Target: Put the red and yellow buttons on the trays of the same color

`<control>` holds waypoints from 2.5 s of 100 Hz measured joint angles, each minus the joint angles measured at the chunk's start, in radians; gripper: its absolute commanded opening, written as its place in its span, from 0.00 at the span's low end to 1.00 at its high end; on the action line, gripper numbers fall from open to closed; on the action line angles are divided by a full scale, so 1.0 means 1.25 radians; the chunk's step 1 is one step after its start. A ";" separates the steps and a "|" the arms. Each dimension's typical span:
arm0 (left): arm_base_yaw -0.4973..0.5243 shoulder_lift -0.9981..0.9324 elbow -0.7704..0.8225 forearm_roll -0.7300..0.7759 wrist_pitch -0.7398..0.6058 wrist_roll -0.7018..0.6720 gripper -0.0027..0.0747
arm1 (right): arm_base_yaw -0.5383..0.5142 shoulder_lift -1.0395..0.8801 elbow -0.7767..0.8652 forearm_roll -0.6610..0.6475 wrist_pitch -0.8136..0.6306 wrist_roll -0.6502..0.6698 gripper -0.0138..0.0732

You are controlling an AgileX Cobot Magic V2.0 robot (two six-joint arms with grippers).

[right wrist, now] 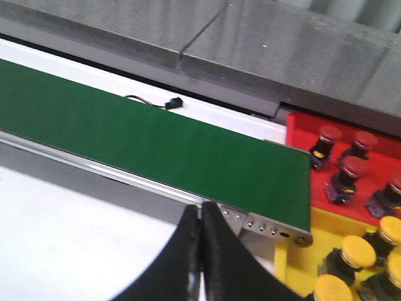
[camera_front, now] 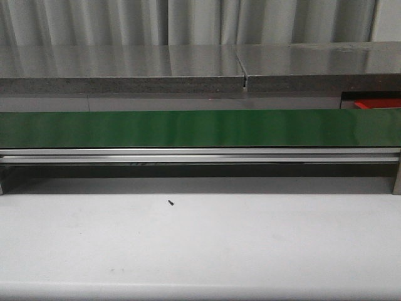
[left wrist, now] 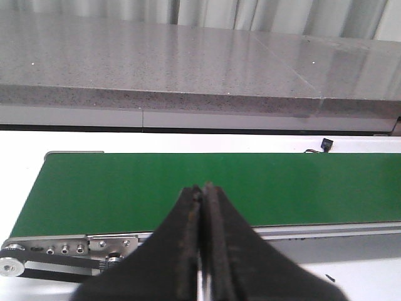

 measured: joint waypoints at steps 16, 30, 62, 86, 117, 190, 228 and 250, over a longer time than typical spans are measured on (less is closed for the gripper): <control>0.000 0.000 0.000 0.000 0.000 0.000 0.01 | 0.034 -0.056 0.032 -0.202 -0.032 0.214 0.08; 0.000 0.000 0.000 0.000 0.000 0.000 0.01 | 0.055 -0.116 0.102 -0.330 -0.092 0.361 0.08; 0.000 0.000 0.000 0.000 0.000 0.000 0.01 | 0.056 -0.246 0.301 -0.366 -0.211 0.404 0.08; 0.000 0.000 0.000 0.000 0.000 0.000 0.01 | 0.056 -0.255 0.391 -0.366 -0.306 0.405 0.08; 0.000 0.000 0.001 0.000 0.000 0.000 0.01 | 0.056 -0.255 0.392 -0.366 -0.328 0.406 0.08; 0.000 0.000 0.001 0.000 0.000 0.000 0.01 | 0.056 -0.255 0.392 -0.366 -0.330 0.408 0.08; 0.000 0.000 0.001 0.024 -0.001 0.000 0.01 | 0.056 -0.255 0.392 -0.366 -0.330 0.410 0.08; 0.000 -0.032 0.003 0.344 -0.002 -0.263 0.01 | 0.056 -0.255 0.392 -0.366 -0.330 0.410 0.08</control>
